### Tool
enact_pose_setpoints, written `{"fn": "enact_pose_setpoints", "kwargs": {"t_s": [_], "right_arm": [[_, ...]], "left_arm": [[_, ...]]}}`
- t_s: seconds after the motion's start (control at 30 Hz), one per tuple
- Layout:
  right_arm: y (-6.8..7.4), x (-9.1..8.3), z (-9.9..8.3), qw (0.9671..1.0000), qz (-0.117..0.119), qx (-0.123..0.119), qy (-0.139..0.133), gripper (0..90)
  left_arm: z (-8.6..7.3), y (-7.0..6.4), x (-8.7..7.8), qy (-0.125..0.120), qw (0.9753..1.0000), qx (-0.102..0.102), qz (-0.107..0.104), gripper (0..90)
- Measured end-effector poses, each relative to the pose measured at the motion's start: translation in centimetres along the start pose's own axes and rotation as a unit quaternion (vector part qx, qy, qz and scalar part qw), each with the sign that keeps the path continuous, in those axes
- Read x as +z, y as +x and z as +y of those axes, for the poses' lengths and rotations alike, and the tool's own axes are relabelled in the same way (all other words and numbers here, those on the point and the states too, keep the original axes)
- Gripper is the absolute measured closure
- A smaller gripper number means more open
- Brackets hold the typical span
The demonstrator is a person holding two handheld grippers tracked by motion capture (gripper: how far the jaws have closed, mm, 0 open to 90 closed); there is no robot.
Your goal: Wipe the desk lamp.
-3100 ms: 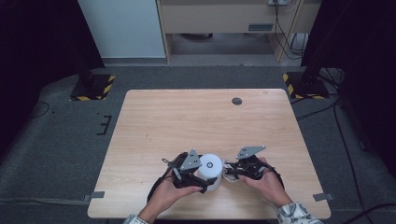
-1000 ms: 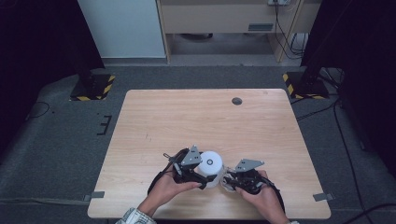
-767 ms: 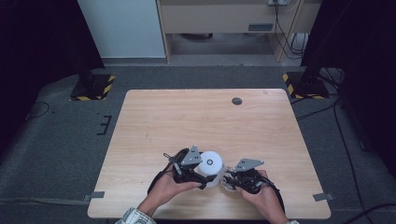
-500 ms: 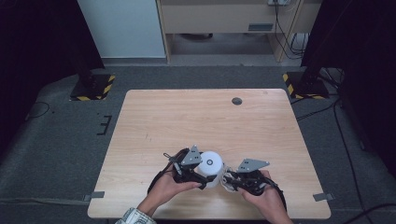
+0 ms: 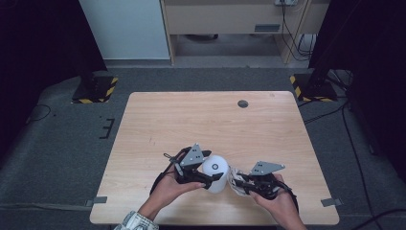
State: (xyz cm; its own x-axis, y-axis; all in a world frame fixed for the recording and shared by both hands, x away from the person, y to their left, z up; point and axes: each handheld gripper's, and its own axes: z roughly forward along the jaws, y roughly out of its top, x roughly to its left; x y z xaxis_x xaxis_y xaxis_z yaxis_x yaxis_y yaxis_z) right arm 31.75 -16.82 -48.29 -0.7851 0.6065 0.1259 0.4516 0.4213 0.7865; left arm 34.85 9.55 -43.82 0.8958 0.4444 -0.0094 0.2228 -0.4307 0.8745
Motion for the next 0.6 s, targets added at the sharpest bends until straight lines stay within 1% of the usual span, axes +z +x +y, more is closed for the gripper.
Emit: {"fn": "enact_pose_setpoints", "kwargs": {"t_s": [0.17, 0.23, 0.27, 0.33, 0.4, 0.43, 0.5, 0.57, 0.6], "right_arm": [[0.4, 0.5, 0.0, 1.0, 0.006, -0.001, 0.0, 72.2], [0.6, 0.9, -0.2, 1.0, 0.007, -0.001, -0.001, 72.2], [0.7, 1.0, -0.2, 1.0, 0.007, -0.001, 0.001, 72.2], [0.8, 1.0, -0.2, 1.0, 0.006, -0.004, 0.001, 72.3], [0.9, 0.7, 0.1, 1.0, 0.004, -0.005, -0.004, 72.5], [0.9, 0.4, 0.4, 0.9999, 0.002, -0.004, -0.013, 72.5], [1.0, -0.2, 0.9, 0.9997, 0.002, -0.005, -0.024, 72.5], [1.1, -0.9, 1.4, 0.9992, 0.0, -0.007, -0.039, 72.6], [1.2, -1.0, 1.6, 0.9991, 0.0, -0.009, -0.041, 72.6]], "left_arm": [[-0.1, 0.4, 0.5, -0.001, 0.9998, -0.018, 0.003, 15.5], [-0.1, 0.3, 0.7, -0.003, 0.9997, -0.025, -0.007, 15.7], [-0.1, 0.4, 0.8, -0.002, 0.9994, -0.032, -0.013, 15.8], [-0.2, 0.5, 0.8, -0.002, 0.9992, -0.036, -0.015, 15.9], [-0.2, 0.6, 0.8, -0.002, 0.9989, -0.043, -0.017, 16.6], [-0.3, 0.7, 0.8, -0.003, 0.9989, -0.045, -0.017, 18.2], [-0.3, 0.8, 0.8, -0.004, 0.9987, -0.046, -0.019, 20.1], [-0.3, 0.8, 0.8, -0.005, 0.9987, -0.047, -0.019, 20.1], [-0.3, 0.8, 0.8, -0.005, 0.9987, -0.048, -0.02, 20.2]]}}
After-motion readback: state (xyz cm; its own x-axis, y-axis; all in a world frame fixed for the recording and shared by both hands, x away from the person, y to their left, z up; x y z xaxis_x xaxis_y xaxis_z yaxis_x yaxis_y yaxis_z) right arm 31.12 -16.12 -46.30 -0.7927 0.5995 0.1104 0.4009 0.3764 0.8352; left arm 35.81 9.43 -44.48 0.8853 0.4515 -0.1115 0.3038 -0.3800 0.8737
